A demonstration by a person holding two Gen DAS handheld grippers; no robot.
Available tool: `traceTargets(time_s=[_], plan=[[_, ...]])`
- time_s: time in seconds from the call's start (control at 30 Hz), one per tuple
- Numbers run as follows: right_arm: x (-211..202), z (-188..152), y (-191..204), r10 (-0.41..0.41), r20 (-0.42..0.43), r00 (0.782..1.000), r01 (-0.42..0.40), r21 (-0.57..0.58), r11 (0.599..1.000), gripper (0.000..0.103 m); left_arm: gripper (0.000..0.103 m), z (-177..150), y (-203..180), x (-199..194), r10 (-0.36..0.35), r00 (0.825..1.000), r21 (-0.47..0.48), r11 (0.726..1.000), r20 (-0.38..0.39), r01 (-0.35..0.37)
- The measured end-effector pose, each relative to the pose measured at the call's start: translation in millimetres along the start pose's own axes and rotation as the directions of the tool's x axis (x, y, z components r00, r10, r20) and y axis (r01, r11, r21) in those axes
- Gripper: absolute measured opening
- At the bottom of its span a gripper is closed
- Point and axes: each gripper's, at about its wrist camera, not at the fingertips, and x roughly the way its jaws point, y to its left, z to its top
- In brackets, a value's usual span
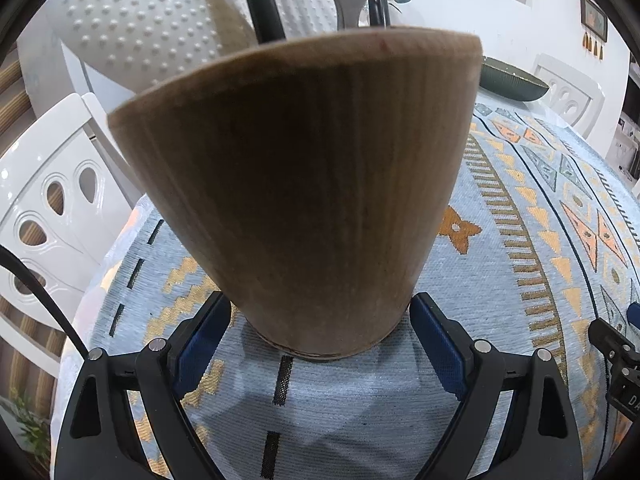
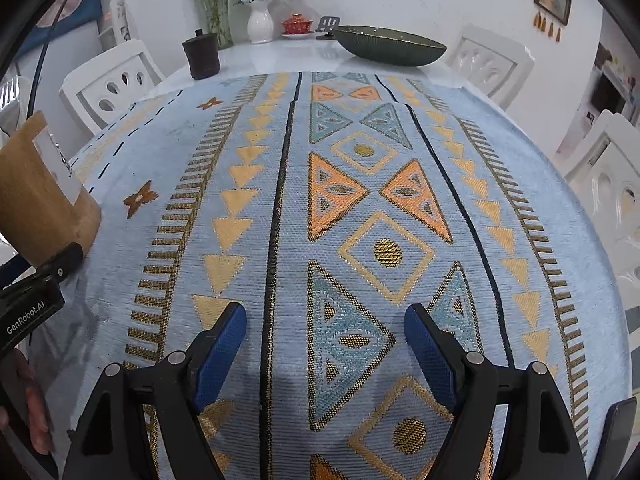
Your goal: Organize utensils
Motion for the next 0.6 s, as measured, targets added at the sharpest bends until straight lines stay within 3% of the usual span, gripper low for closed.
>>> traceTargets(time_s=[0.33, 0.6], plan=[[6.4, 2.8, -1.0, 0.005, -0.018, 1.000, -0.005, 0.001, 1.000, 0.097, 0.091, 4.6, -1.4, 4.3, 0.004, 1.000, 0.004, 1.000, 0.003, -0.004], [9.5, 4.8, -0.4, 0.014, -0.029, 0.999, -0.014, -0.001, 1.000, 0.103, 0.091, 2.3, -1.0, 2.6, 0.001, 1.000, 0.003, 1.000, 0.011, -0.002]])
